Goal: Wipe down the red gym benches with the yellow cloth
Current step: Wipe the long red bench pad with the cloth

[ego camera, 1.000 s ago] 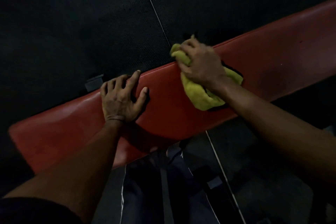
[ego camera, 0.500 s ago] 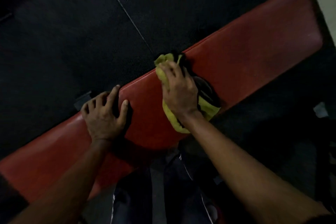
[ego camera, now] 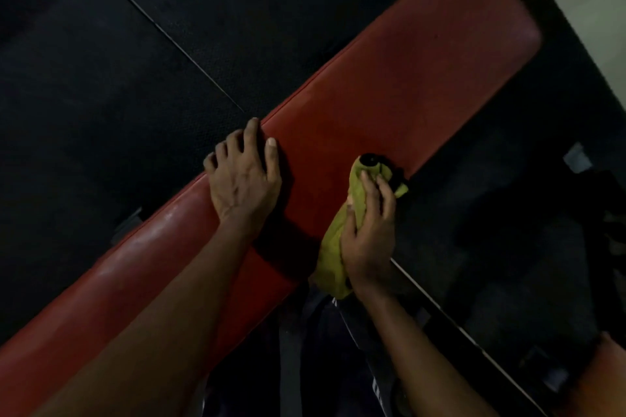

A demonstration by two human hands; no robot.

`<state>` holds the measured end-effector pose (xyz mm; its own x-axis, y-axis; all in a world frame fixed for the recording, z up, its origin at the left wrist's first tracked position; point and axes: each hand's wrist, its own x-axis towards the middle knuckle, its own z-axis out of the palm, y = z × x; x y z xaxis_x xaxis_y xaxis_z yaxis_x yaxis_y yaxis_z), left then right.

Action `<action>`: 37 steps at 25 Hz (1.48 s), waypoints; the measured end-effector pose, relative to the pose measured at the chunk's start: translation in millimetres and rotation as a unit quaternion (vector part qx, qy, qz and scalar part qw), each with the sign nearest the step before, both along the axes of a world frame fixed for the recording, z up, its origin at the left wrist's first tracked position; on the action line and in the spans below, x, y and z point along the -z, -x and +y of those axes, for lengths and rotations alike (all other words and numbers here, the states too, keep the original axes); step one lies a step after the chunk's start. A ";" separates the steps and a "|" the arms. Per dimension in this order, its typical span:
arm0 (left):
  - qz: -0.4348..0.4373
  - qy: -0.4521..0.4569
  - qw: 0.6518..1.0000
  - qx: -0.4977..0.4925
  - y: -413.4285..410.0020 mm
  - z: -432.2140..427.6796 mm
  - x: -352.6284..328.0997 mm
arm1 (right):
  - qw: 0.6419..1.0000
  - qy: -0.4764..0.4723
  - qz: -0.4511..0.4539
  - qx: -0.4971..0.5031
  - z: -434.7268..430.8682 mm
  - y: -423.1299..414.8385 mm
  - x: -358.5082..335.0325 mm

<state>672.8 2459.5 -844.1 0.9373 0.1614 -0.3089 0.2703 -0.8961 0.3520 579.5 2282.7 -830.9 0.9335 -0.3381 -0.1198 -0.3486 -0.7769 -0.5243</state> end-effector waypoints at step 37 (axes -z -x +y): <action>-0.023 -0.055 0.998 -0.017 -0.5 0.9 9.8 | 0.926 0.184 -0.007 -0.329 -0.2 -224.4 -7.3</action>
